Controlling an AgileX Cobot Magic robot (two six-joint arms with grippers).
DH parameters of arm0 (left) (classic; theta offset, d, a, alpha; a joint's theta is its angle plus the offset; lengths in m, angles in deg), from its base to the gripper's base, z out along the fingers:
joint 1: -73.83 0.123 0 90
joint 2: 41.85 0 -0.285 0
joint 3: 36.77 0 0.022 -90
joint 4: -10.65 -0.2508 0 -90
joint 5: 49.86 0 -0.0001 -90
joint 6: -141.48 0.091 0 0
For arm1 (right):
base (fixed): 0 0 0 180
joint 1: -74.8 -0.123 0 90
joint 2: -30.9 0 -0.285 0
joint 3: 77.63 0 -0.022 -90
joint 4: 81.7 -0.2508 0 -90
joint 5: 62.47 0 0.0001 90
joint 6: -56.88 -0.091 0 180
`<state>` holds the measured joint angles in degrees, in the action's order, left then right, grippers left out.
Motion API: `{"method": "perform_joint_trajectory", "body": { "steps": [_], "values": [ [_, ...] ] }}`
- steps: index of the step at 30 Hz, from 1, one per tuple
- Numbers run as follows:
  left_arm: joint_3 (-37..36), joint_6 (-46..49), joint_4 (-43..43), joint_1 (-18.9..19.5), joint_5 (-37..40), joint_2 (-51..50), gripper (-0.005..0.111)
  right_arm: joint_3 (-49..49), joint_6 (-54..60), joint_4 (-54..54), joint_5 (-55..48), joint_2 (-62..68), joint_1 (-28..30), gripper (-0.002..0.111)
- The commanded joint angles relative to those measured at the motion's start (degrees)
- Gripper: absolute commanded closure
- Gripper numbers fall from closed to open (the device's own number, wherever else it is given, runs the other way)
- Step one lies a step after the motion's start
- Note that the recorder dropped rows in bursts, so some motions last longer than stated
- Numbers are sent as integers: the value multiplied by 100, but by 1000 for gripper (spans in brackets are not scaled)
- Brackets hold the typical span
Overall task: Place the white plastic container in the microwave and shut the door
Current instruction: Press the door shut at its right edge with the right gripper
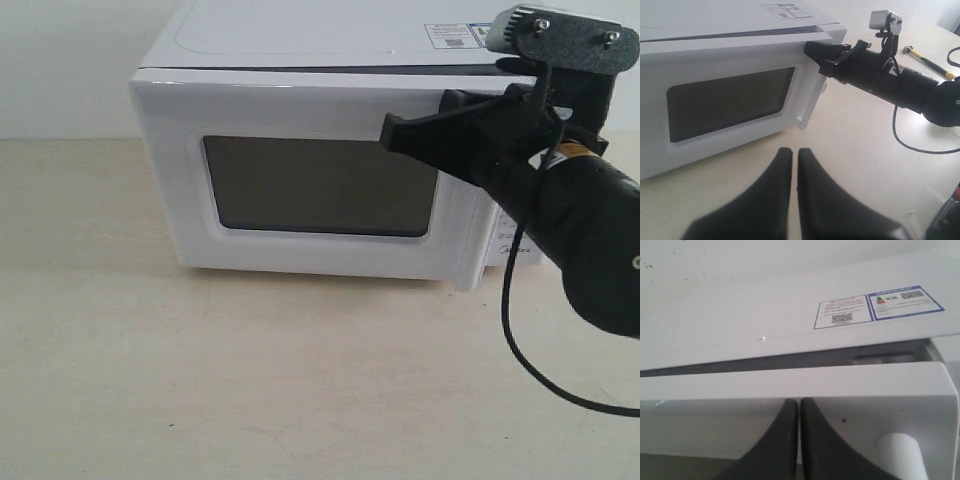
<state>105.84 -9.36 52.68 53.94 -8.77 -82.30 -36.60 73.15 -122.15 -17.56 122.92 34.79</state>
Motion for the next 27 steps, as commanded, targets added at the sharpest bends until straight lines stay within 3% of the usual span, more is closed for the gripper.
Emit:
{"method": "perform_joint_trajectory", "body": {
  "steps": [1,27],
  "values": [
    [-9,-49,64,-15,-81,31,102,-230,118,-42,-24,211,21,108],
    [-9,-49,64,-15,-81,31,102,-408,159,-33,-15,391,465,108]
  ]
}}
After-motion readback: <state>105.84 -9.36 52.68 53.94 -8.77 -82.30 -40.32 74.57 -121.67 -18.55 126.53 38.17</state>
